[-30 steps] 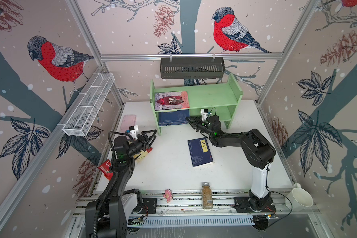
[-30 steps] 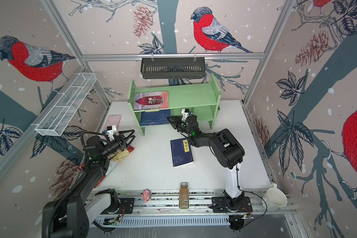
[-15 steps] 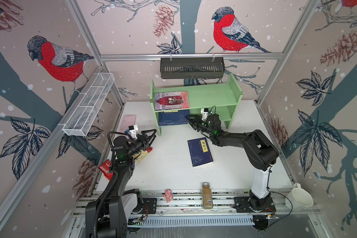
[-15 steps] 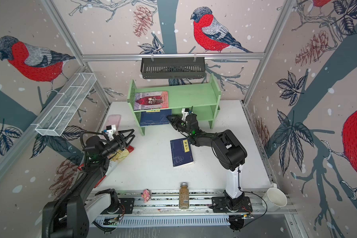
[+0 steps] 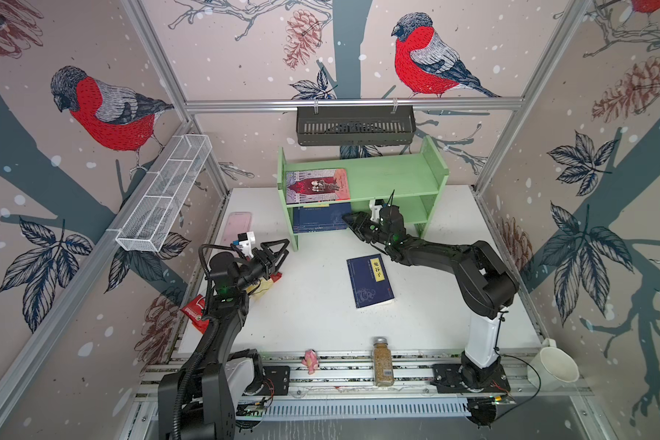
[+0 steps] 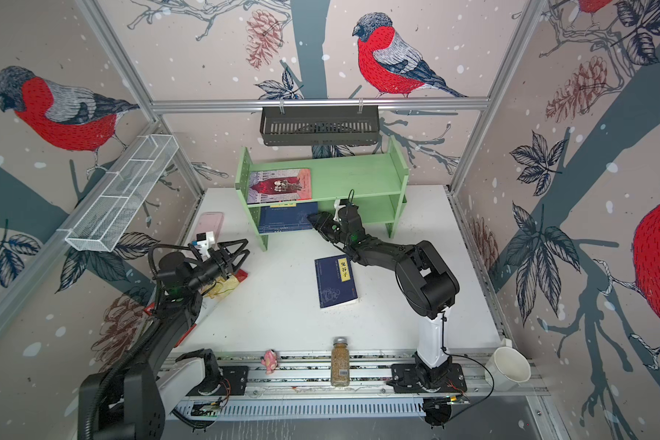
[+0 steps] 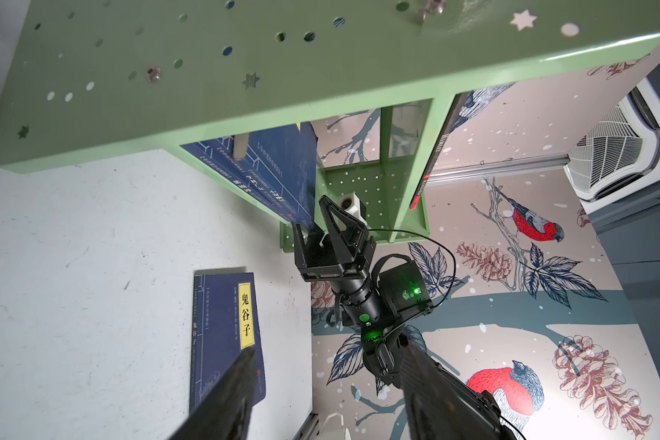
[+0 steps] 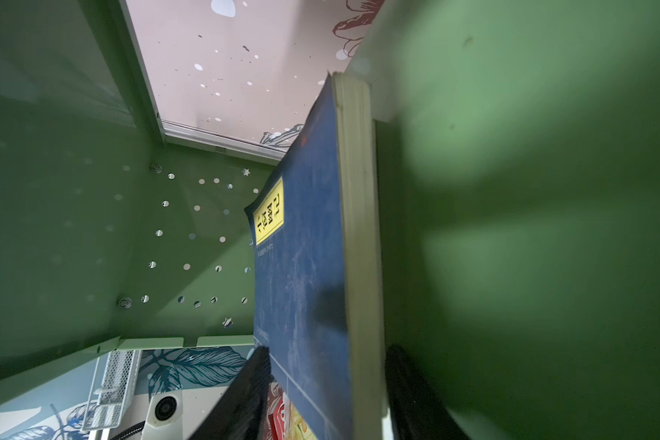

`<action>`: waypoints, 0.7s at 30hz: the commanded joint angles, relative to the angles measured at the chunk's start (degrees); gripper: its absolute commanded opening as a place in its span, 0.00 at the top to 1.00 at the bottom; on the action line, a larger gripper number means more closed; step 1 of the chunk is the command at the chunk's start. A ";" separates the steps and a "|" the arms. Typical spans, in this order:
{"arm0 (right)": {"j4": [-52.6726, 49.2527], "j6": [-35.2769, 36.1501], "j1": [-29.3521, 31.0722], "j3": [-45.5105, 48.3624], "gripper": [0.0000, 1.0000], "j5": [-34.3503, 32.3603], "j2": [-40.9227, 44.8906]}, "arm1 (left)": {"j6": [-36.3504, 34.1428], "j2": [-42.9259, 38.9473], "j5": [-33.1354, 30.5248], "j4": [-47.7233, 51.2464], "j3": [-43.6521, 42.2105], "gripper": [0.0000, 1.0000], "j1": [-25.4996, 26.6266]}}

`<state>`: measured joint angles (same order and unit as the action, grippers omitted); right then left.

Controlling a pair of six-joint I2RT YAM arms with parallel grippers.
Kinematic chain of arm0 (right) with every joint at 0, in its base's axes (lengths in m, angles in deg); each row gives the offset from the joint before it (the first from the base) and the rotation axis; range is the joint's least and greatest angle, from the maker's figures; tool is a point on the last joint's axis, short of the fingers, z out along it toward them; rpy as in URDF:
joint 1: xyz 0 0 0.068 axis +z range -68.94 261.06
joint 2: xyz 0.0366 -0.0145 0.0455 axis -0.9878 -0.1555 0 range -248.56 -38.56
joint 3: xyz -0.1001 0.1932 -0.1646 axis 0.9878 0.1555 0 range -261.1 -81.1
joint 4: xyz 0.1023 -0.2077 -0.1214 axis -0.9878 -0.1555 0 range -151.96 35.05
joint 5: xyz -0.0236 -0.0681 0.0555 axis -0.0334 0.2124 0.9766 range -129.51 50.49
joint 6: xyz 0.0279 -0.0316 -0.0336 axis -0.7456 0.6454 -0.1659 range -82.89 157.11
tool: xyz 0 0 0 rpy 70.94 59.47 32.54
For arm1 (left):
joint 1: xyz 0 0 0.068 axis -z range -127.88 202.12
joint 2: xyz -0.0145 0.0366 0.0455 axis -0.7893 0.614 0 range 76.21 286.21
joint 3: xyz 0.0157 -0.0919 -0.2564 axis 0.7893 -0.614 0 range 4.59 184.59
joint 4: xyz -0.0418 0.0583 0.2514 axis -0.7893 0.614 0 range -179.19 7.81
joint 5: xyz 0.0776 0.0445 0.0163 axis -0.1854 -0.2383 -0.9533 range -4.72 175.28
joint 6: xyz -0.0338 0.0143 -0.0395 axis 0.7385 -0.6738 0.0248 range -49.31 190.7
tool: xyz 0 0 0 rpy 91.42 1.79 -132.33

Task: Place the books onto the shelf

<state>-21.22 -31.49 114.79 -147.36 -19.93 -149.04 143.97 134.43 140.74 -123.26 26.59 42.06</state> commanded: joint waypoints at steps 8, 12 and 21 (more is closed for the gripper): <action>-4.15 3.92 0.28 1.05 0.46 -3.41 2.47 | 0.37 -0.38 0.97 -3.03 -0.20 0.38 -0.22; -3.83 5.19 0.23 2.49 0.46 -4.57 4.20 | 0.29 -0.42 0.96 -3.03 -0.29 0.38 -0.31; -2.53 8.26 -0.15 3.15 0.47 -4.19 5.44 | 0.20 -0.55 0.63 -2.95 -0.47 0.38 -0.57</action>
<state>-24.91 -25.45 114.77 -144.19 -23.58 -144.25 143.99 134.19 140.72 -123.35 26.35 41.75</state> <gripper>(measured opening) 0.529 0.622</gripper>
